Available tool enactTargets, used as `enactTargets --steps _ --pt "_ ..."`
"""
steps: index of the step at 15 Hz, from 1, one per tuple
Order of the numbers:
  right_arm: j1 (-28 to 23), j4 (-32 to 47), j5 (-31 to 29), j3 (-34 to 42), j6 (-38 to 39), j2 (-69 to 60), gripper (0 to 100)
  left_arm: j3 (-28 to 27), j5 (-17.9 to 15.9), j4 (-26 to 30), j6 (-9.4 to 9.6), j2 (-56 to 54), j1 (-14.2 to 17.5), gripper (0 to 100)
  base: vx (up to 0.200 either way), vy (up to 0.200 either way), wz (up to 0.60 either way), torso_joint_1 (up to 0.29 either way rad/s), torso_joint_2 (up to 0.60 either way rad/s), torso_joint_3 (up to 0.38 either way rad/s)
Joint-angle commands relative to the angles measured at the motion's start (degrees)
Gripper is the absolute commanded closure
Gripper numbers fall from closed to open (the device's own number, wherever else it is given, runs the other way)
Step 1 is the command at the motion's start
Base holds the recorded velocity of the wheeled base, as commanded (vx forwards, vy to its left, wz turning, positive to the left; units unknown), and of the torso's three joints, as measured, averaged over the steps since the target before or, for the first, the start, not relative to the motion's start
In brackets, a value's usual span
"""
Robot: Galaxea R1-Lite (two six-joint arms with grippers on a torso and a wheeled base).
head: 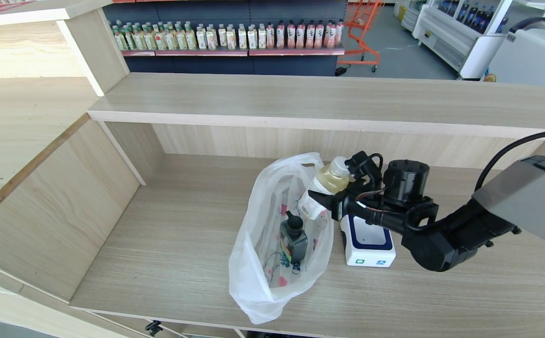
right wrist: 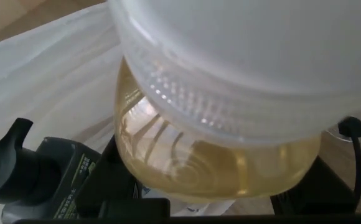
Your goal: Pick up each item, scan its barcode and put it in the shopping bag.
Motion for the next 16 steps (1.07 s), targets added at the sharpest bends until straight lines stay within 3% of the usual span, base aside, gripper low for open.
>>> enactTargets --steps 1,6,12,13,16 --pt "0.5 -0.3 0.1 -1.8 -0.9 3.8 100 0.0 0.0 0.0 0.0 0.0 0.0 0 0.0 0.0 0.0 0.0 0.0 0.0" --pt "1.6 -1.9 0.2 -6.3 -1.6 7.7 100 0.0 0.0 0.0 0.0 0.0 0.0 0 0.0 0.0 0.0 0.0 0.0 0.0" --pt "2.3 -4.1 0.3 -6.4 -4.6 9.9 100 0.0 0.0 0.0 0.0 0.0 0.0 0 0.0 0.0 0.0 0.0 0.0 0.0" --pt "2.3 -4.1 0.4 -6.4 -4.6 9.9 0 0.0 0.0 0.0 0.0 0.0 0.0 0 0.0 0.0 0.0 0.0 0.0 0.0" --pt "2.0 -3.8 0.4 -6.1 -2.5 7.5 0 0.0 0.0 0.0 0.0 0.0 0.0 0 0.0 0.0 0.0 0.0 0.0 0.0"
